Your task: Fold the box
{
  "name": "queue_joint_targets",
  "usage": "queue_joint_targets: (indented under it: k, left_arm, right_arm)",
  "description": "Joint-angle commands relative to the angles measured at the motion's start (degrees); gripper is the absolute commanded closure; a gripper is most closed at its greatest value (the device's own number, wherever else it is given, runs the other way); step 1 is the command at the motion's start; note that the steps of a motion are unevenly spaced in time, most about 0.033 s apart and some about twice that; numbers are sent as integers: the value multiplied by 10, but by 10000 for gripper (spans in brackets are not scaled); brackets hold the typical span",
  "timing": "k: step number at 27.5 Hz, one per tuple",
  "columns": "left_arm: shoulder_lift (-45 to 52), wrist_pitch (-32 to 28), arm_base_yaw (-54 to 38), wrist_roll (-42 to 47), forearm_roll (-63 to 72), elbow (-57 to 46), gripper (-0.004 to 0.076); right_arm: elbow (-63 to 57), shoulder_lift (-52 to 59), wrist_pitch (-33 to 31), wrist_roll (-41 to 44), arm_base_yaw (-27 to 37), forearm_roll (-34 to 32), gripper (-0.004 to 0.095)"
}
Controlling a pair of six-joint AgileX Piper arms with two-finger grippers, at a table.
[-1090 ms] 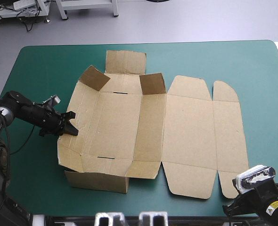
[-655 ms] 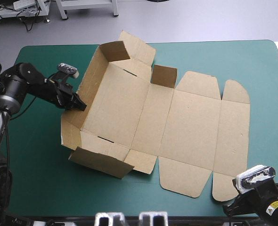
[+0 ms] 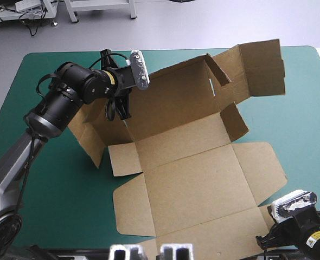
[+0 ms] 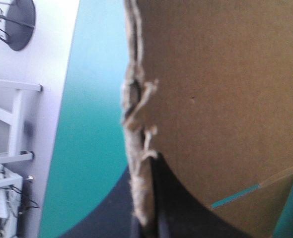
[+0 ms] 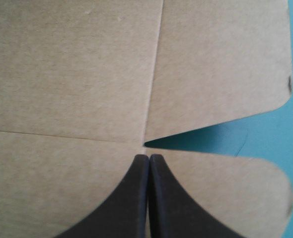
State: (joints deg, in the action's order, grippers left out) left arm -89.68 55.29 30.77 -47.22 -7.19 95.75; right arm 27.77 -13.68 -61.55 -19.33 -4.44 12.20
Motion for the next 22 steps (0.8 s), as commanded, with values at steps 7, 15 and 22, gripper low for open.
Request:
queue_joint_targets:
  k: [7,15,22]
  left_arm:
    - [28,-65,102,53,-202,8,734]
    - [45,-119,133,137,-303,-99,734]
    - [82,-194,162,269,-411,-227,734]
  right_arm:
    - [12,-9,28,-1,-1,3,932]
    - [21,-9,36,2,-1,8,932]
    - [119,-14,41,46,-1,9,930]
